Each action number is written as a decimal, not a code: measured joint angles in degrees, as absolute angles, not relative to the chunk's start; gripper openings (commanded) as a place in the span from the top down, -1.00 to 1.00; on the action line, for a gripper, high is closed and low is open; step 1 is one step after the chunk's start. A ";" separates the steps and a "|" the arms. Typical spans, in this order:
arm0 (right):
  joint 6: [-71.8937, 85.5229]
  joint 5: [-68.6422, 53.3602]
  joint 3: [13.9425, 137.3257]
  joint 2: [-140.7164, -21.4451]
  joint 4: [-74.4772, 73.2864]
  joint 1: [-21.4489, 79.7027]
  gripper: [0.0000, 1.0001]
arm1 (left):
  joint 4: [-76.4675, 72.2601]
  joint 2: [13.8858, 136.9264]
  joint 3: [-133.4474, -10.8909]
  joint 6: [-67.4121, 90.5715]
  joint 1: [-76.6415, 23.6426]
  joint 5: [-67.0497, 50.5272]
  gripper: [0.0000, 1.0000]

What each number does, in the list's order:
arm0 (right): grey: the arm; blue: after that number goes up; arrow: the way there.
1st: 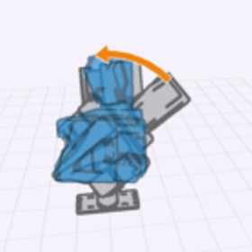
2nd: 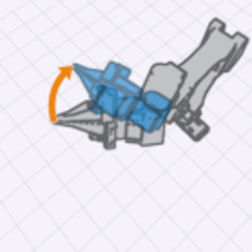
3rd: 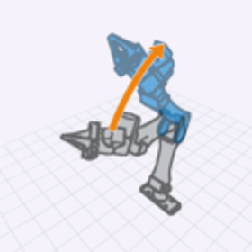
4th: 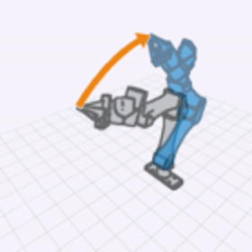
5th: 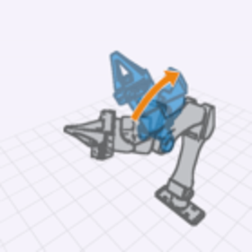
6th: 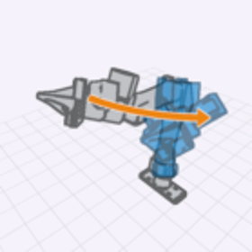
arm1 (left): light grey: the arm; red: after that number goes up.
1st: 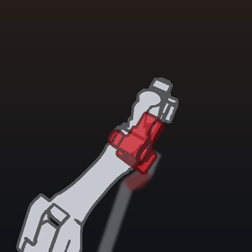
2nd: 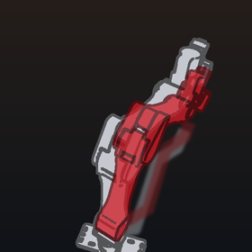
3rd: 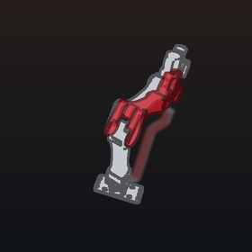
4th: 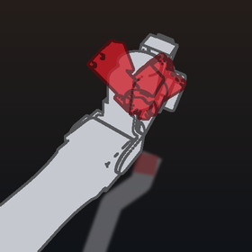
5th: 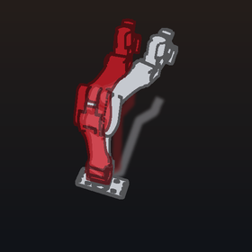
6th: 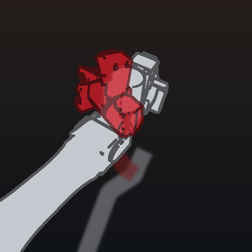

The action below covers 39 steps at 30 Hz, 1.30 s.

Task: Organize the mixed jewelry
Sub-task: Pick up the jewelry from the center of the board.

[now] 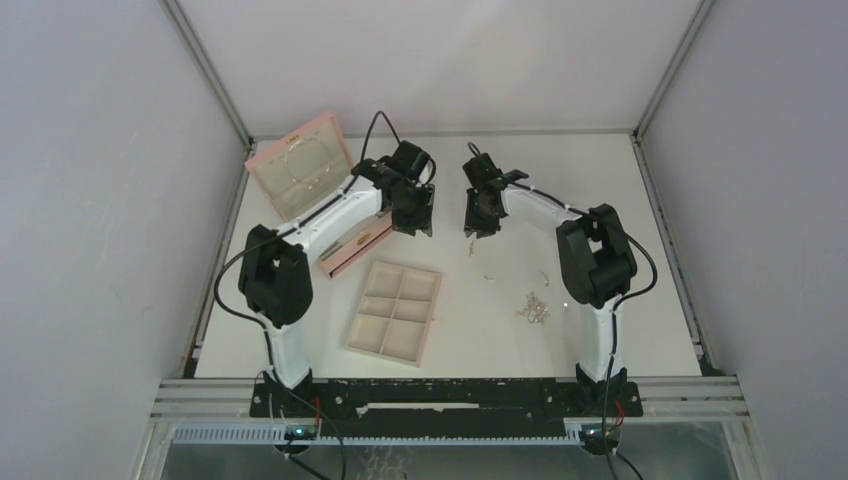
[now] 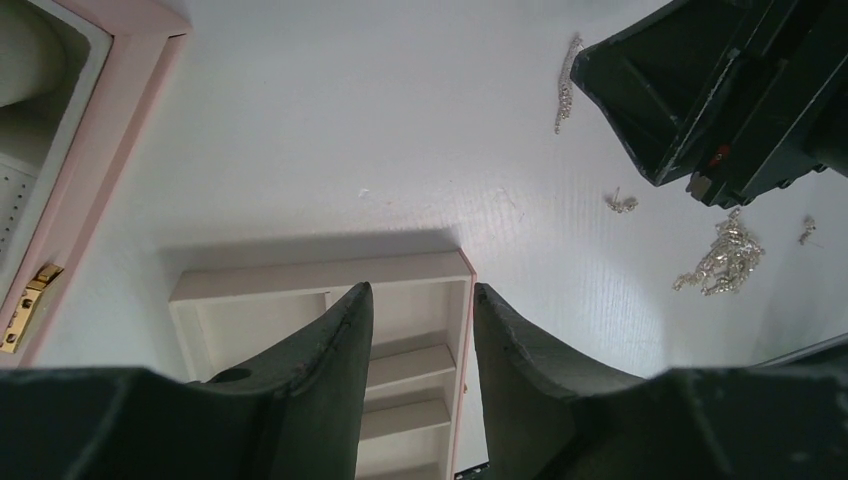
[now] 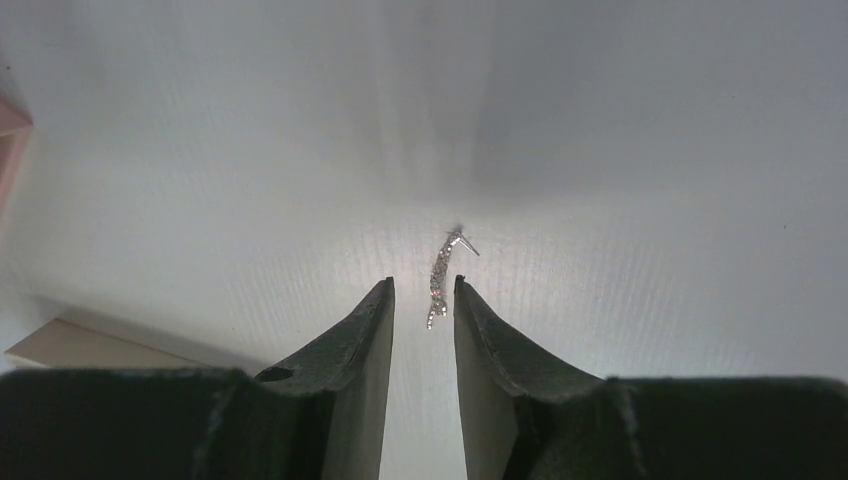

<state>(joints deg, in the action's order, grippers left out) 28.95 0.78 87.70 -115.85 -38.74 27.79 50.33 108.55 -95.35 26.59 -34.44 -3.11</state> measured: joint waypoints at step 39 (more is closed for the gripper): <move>31.38 7.11 84.05 -117.45 -37.32 32.10 0.66 | 49.78 107.77 -91.81 26.57 -34.33 -3.14 0.07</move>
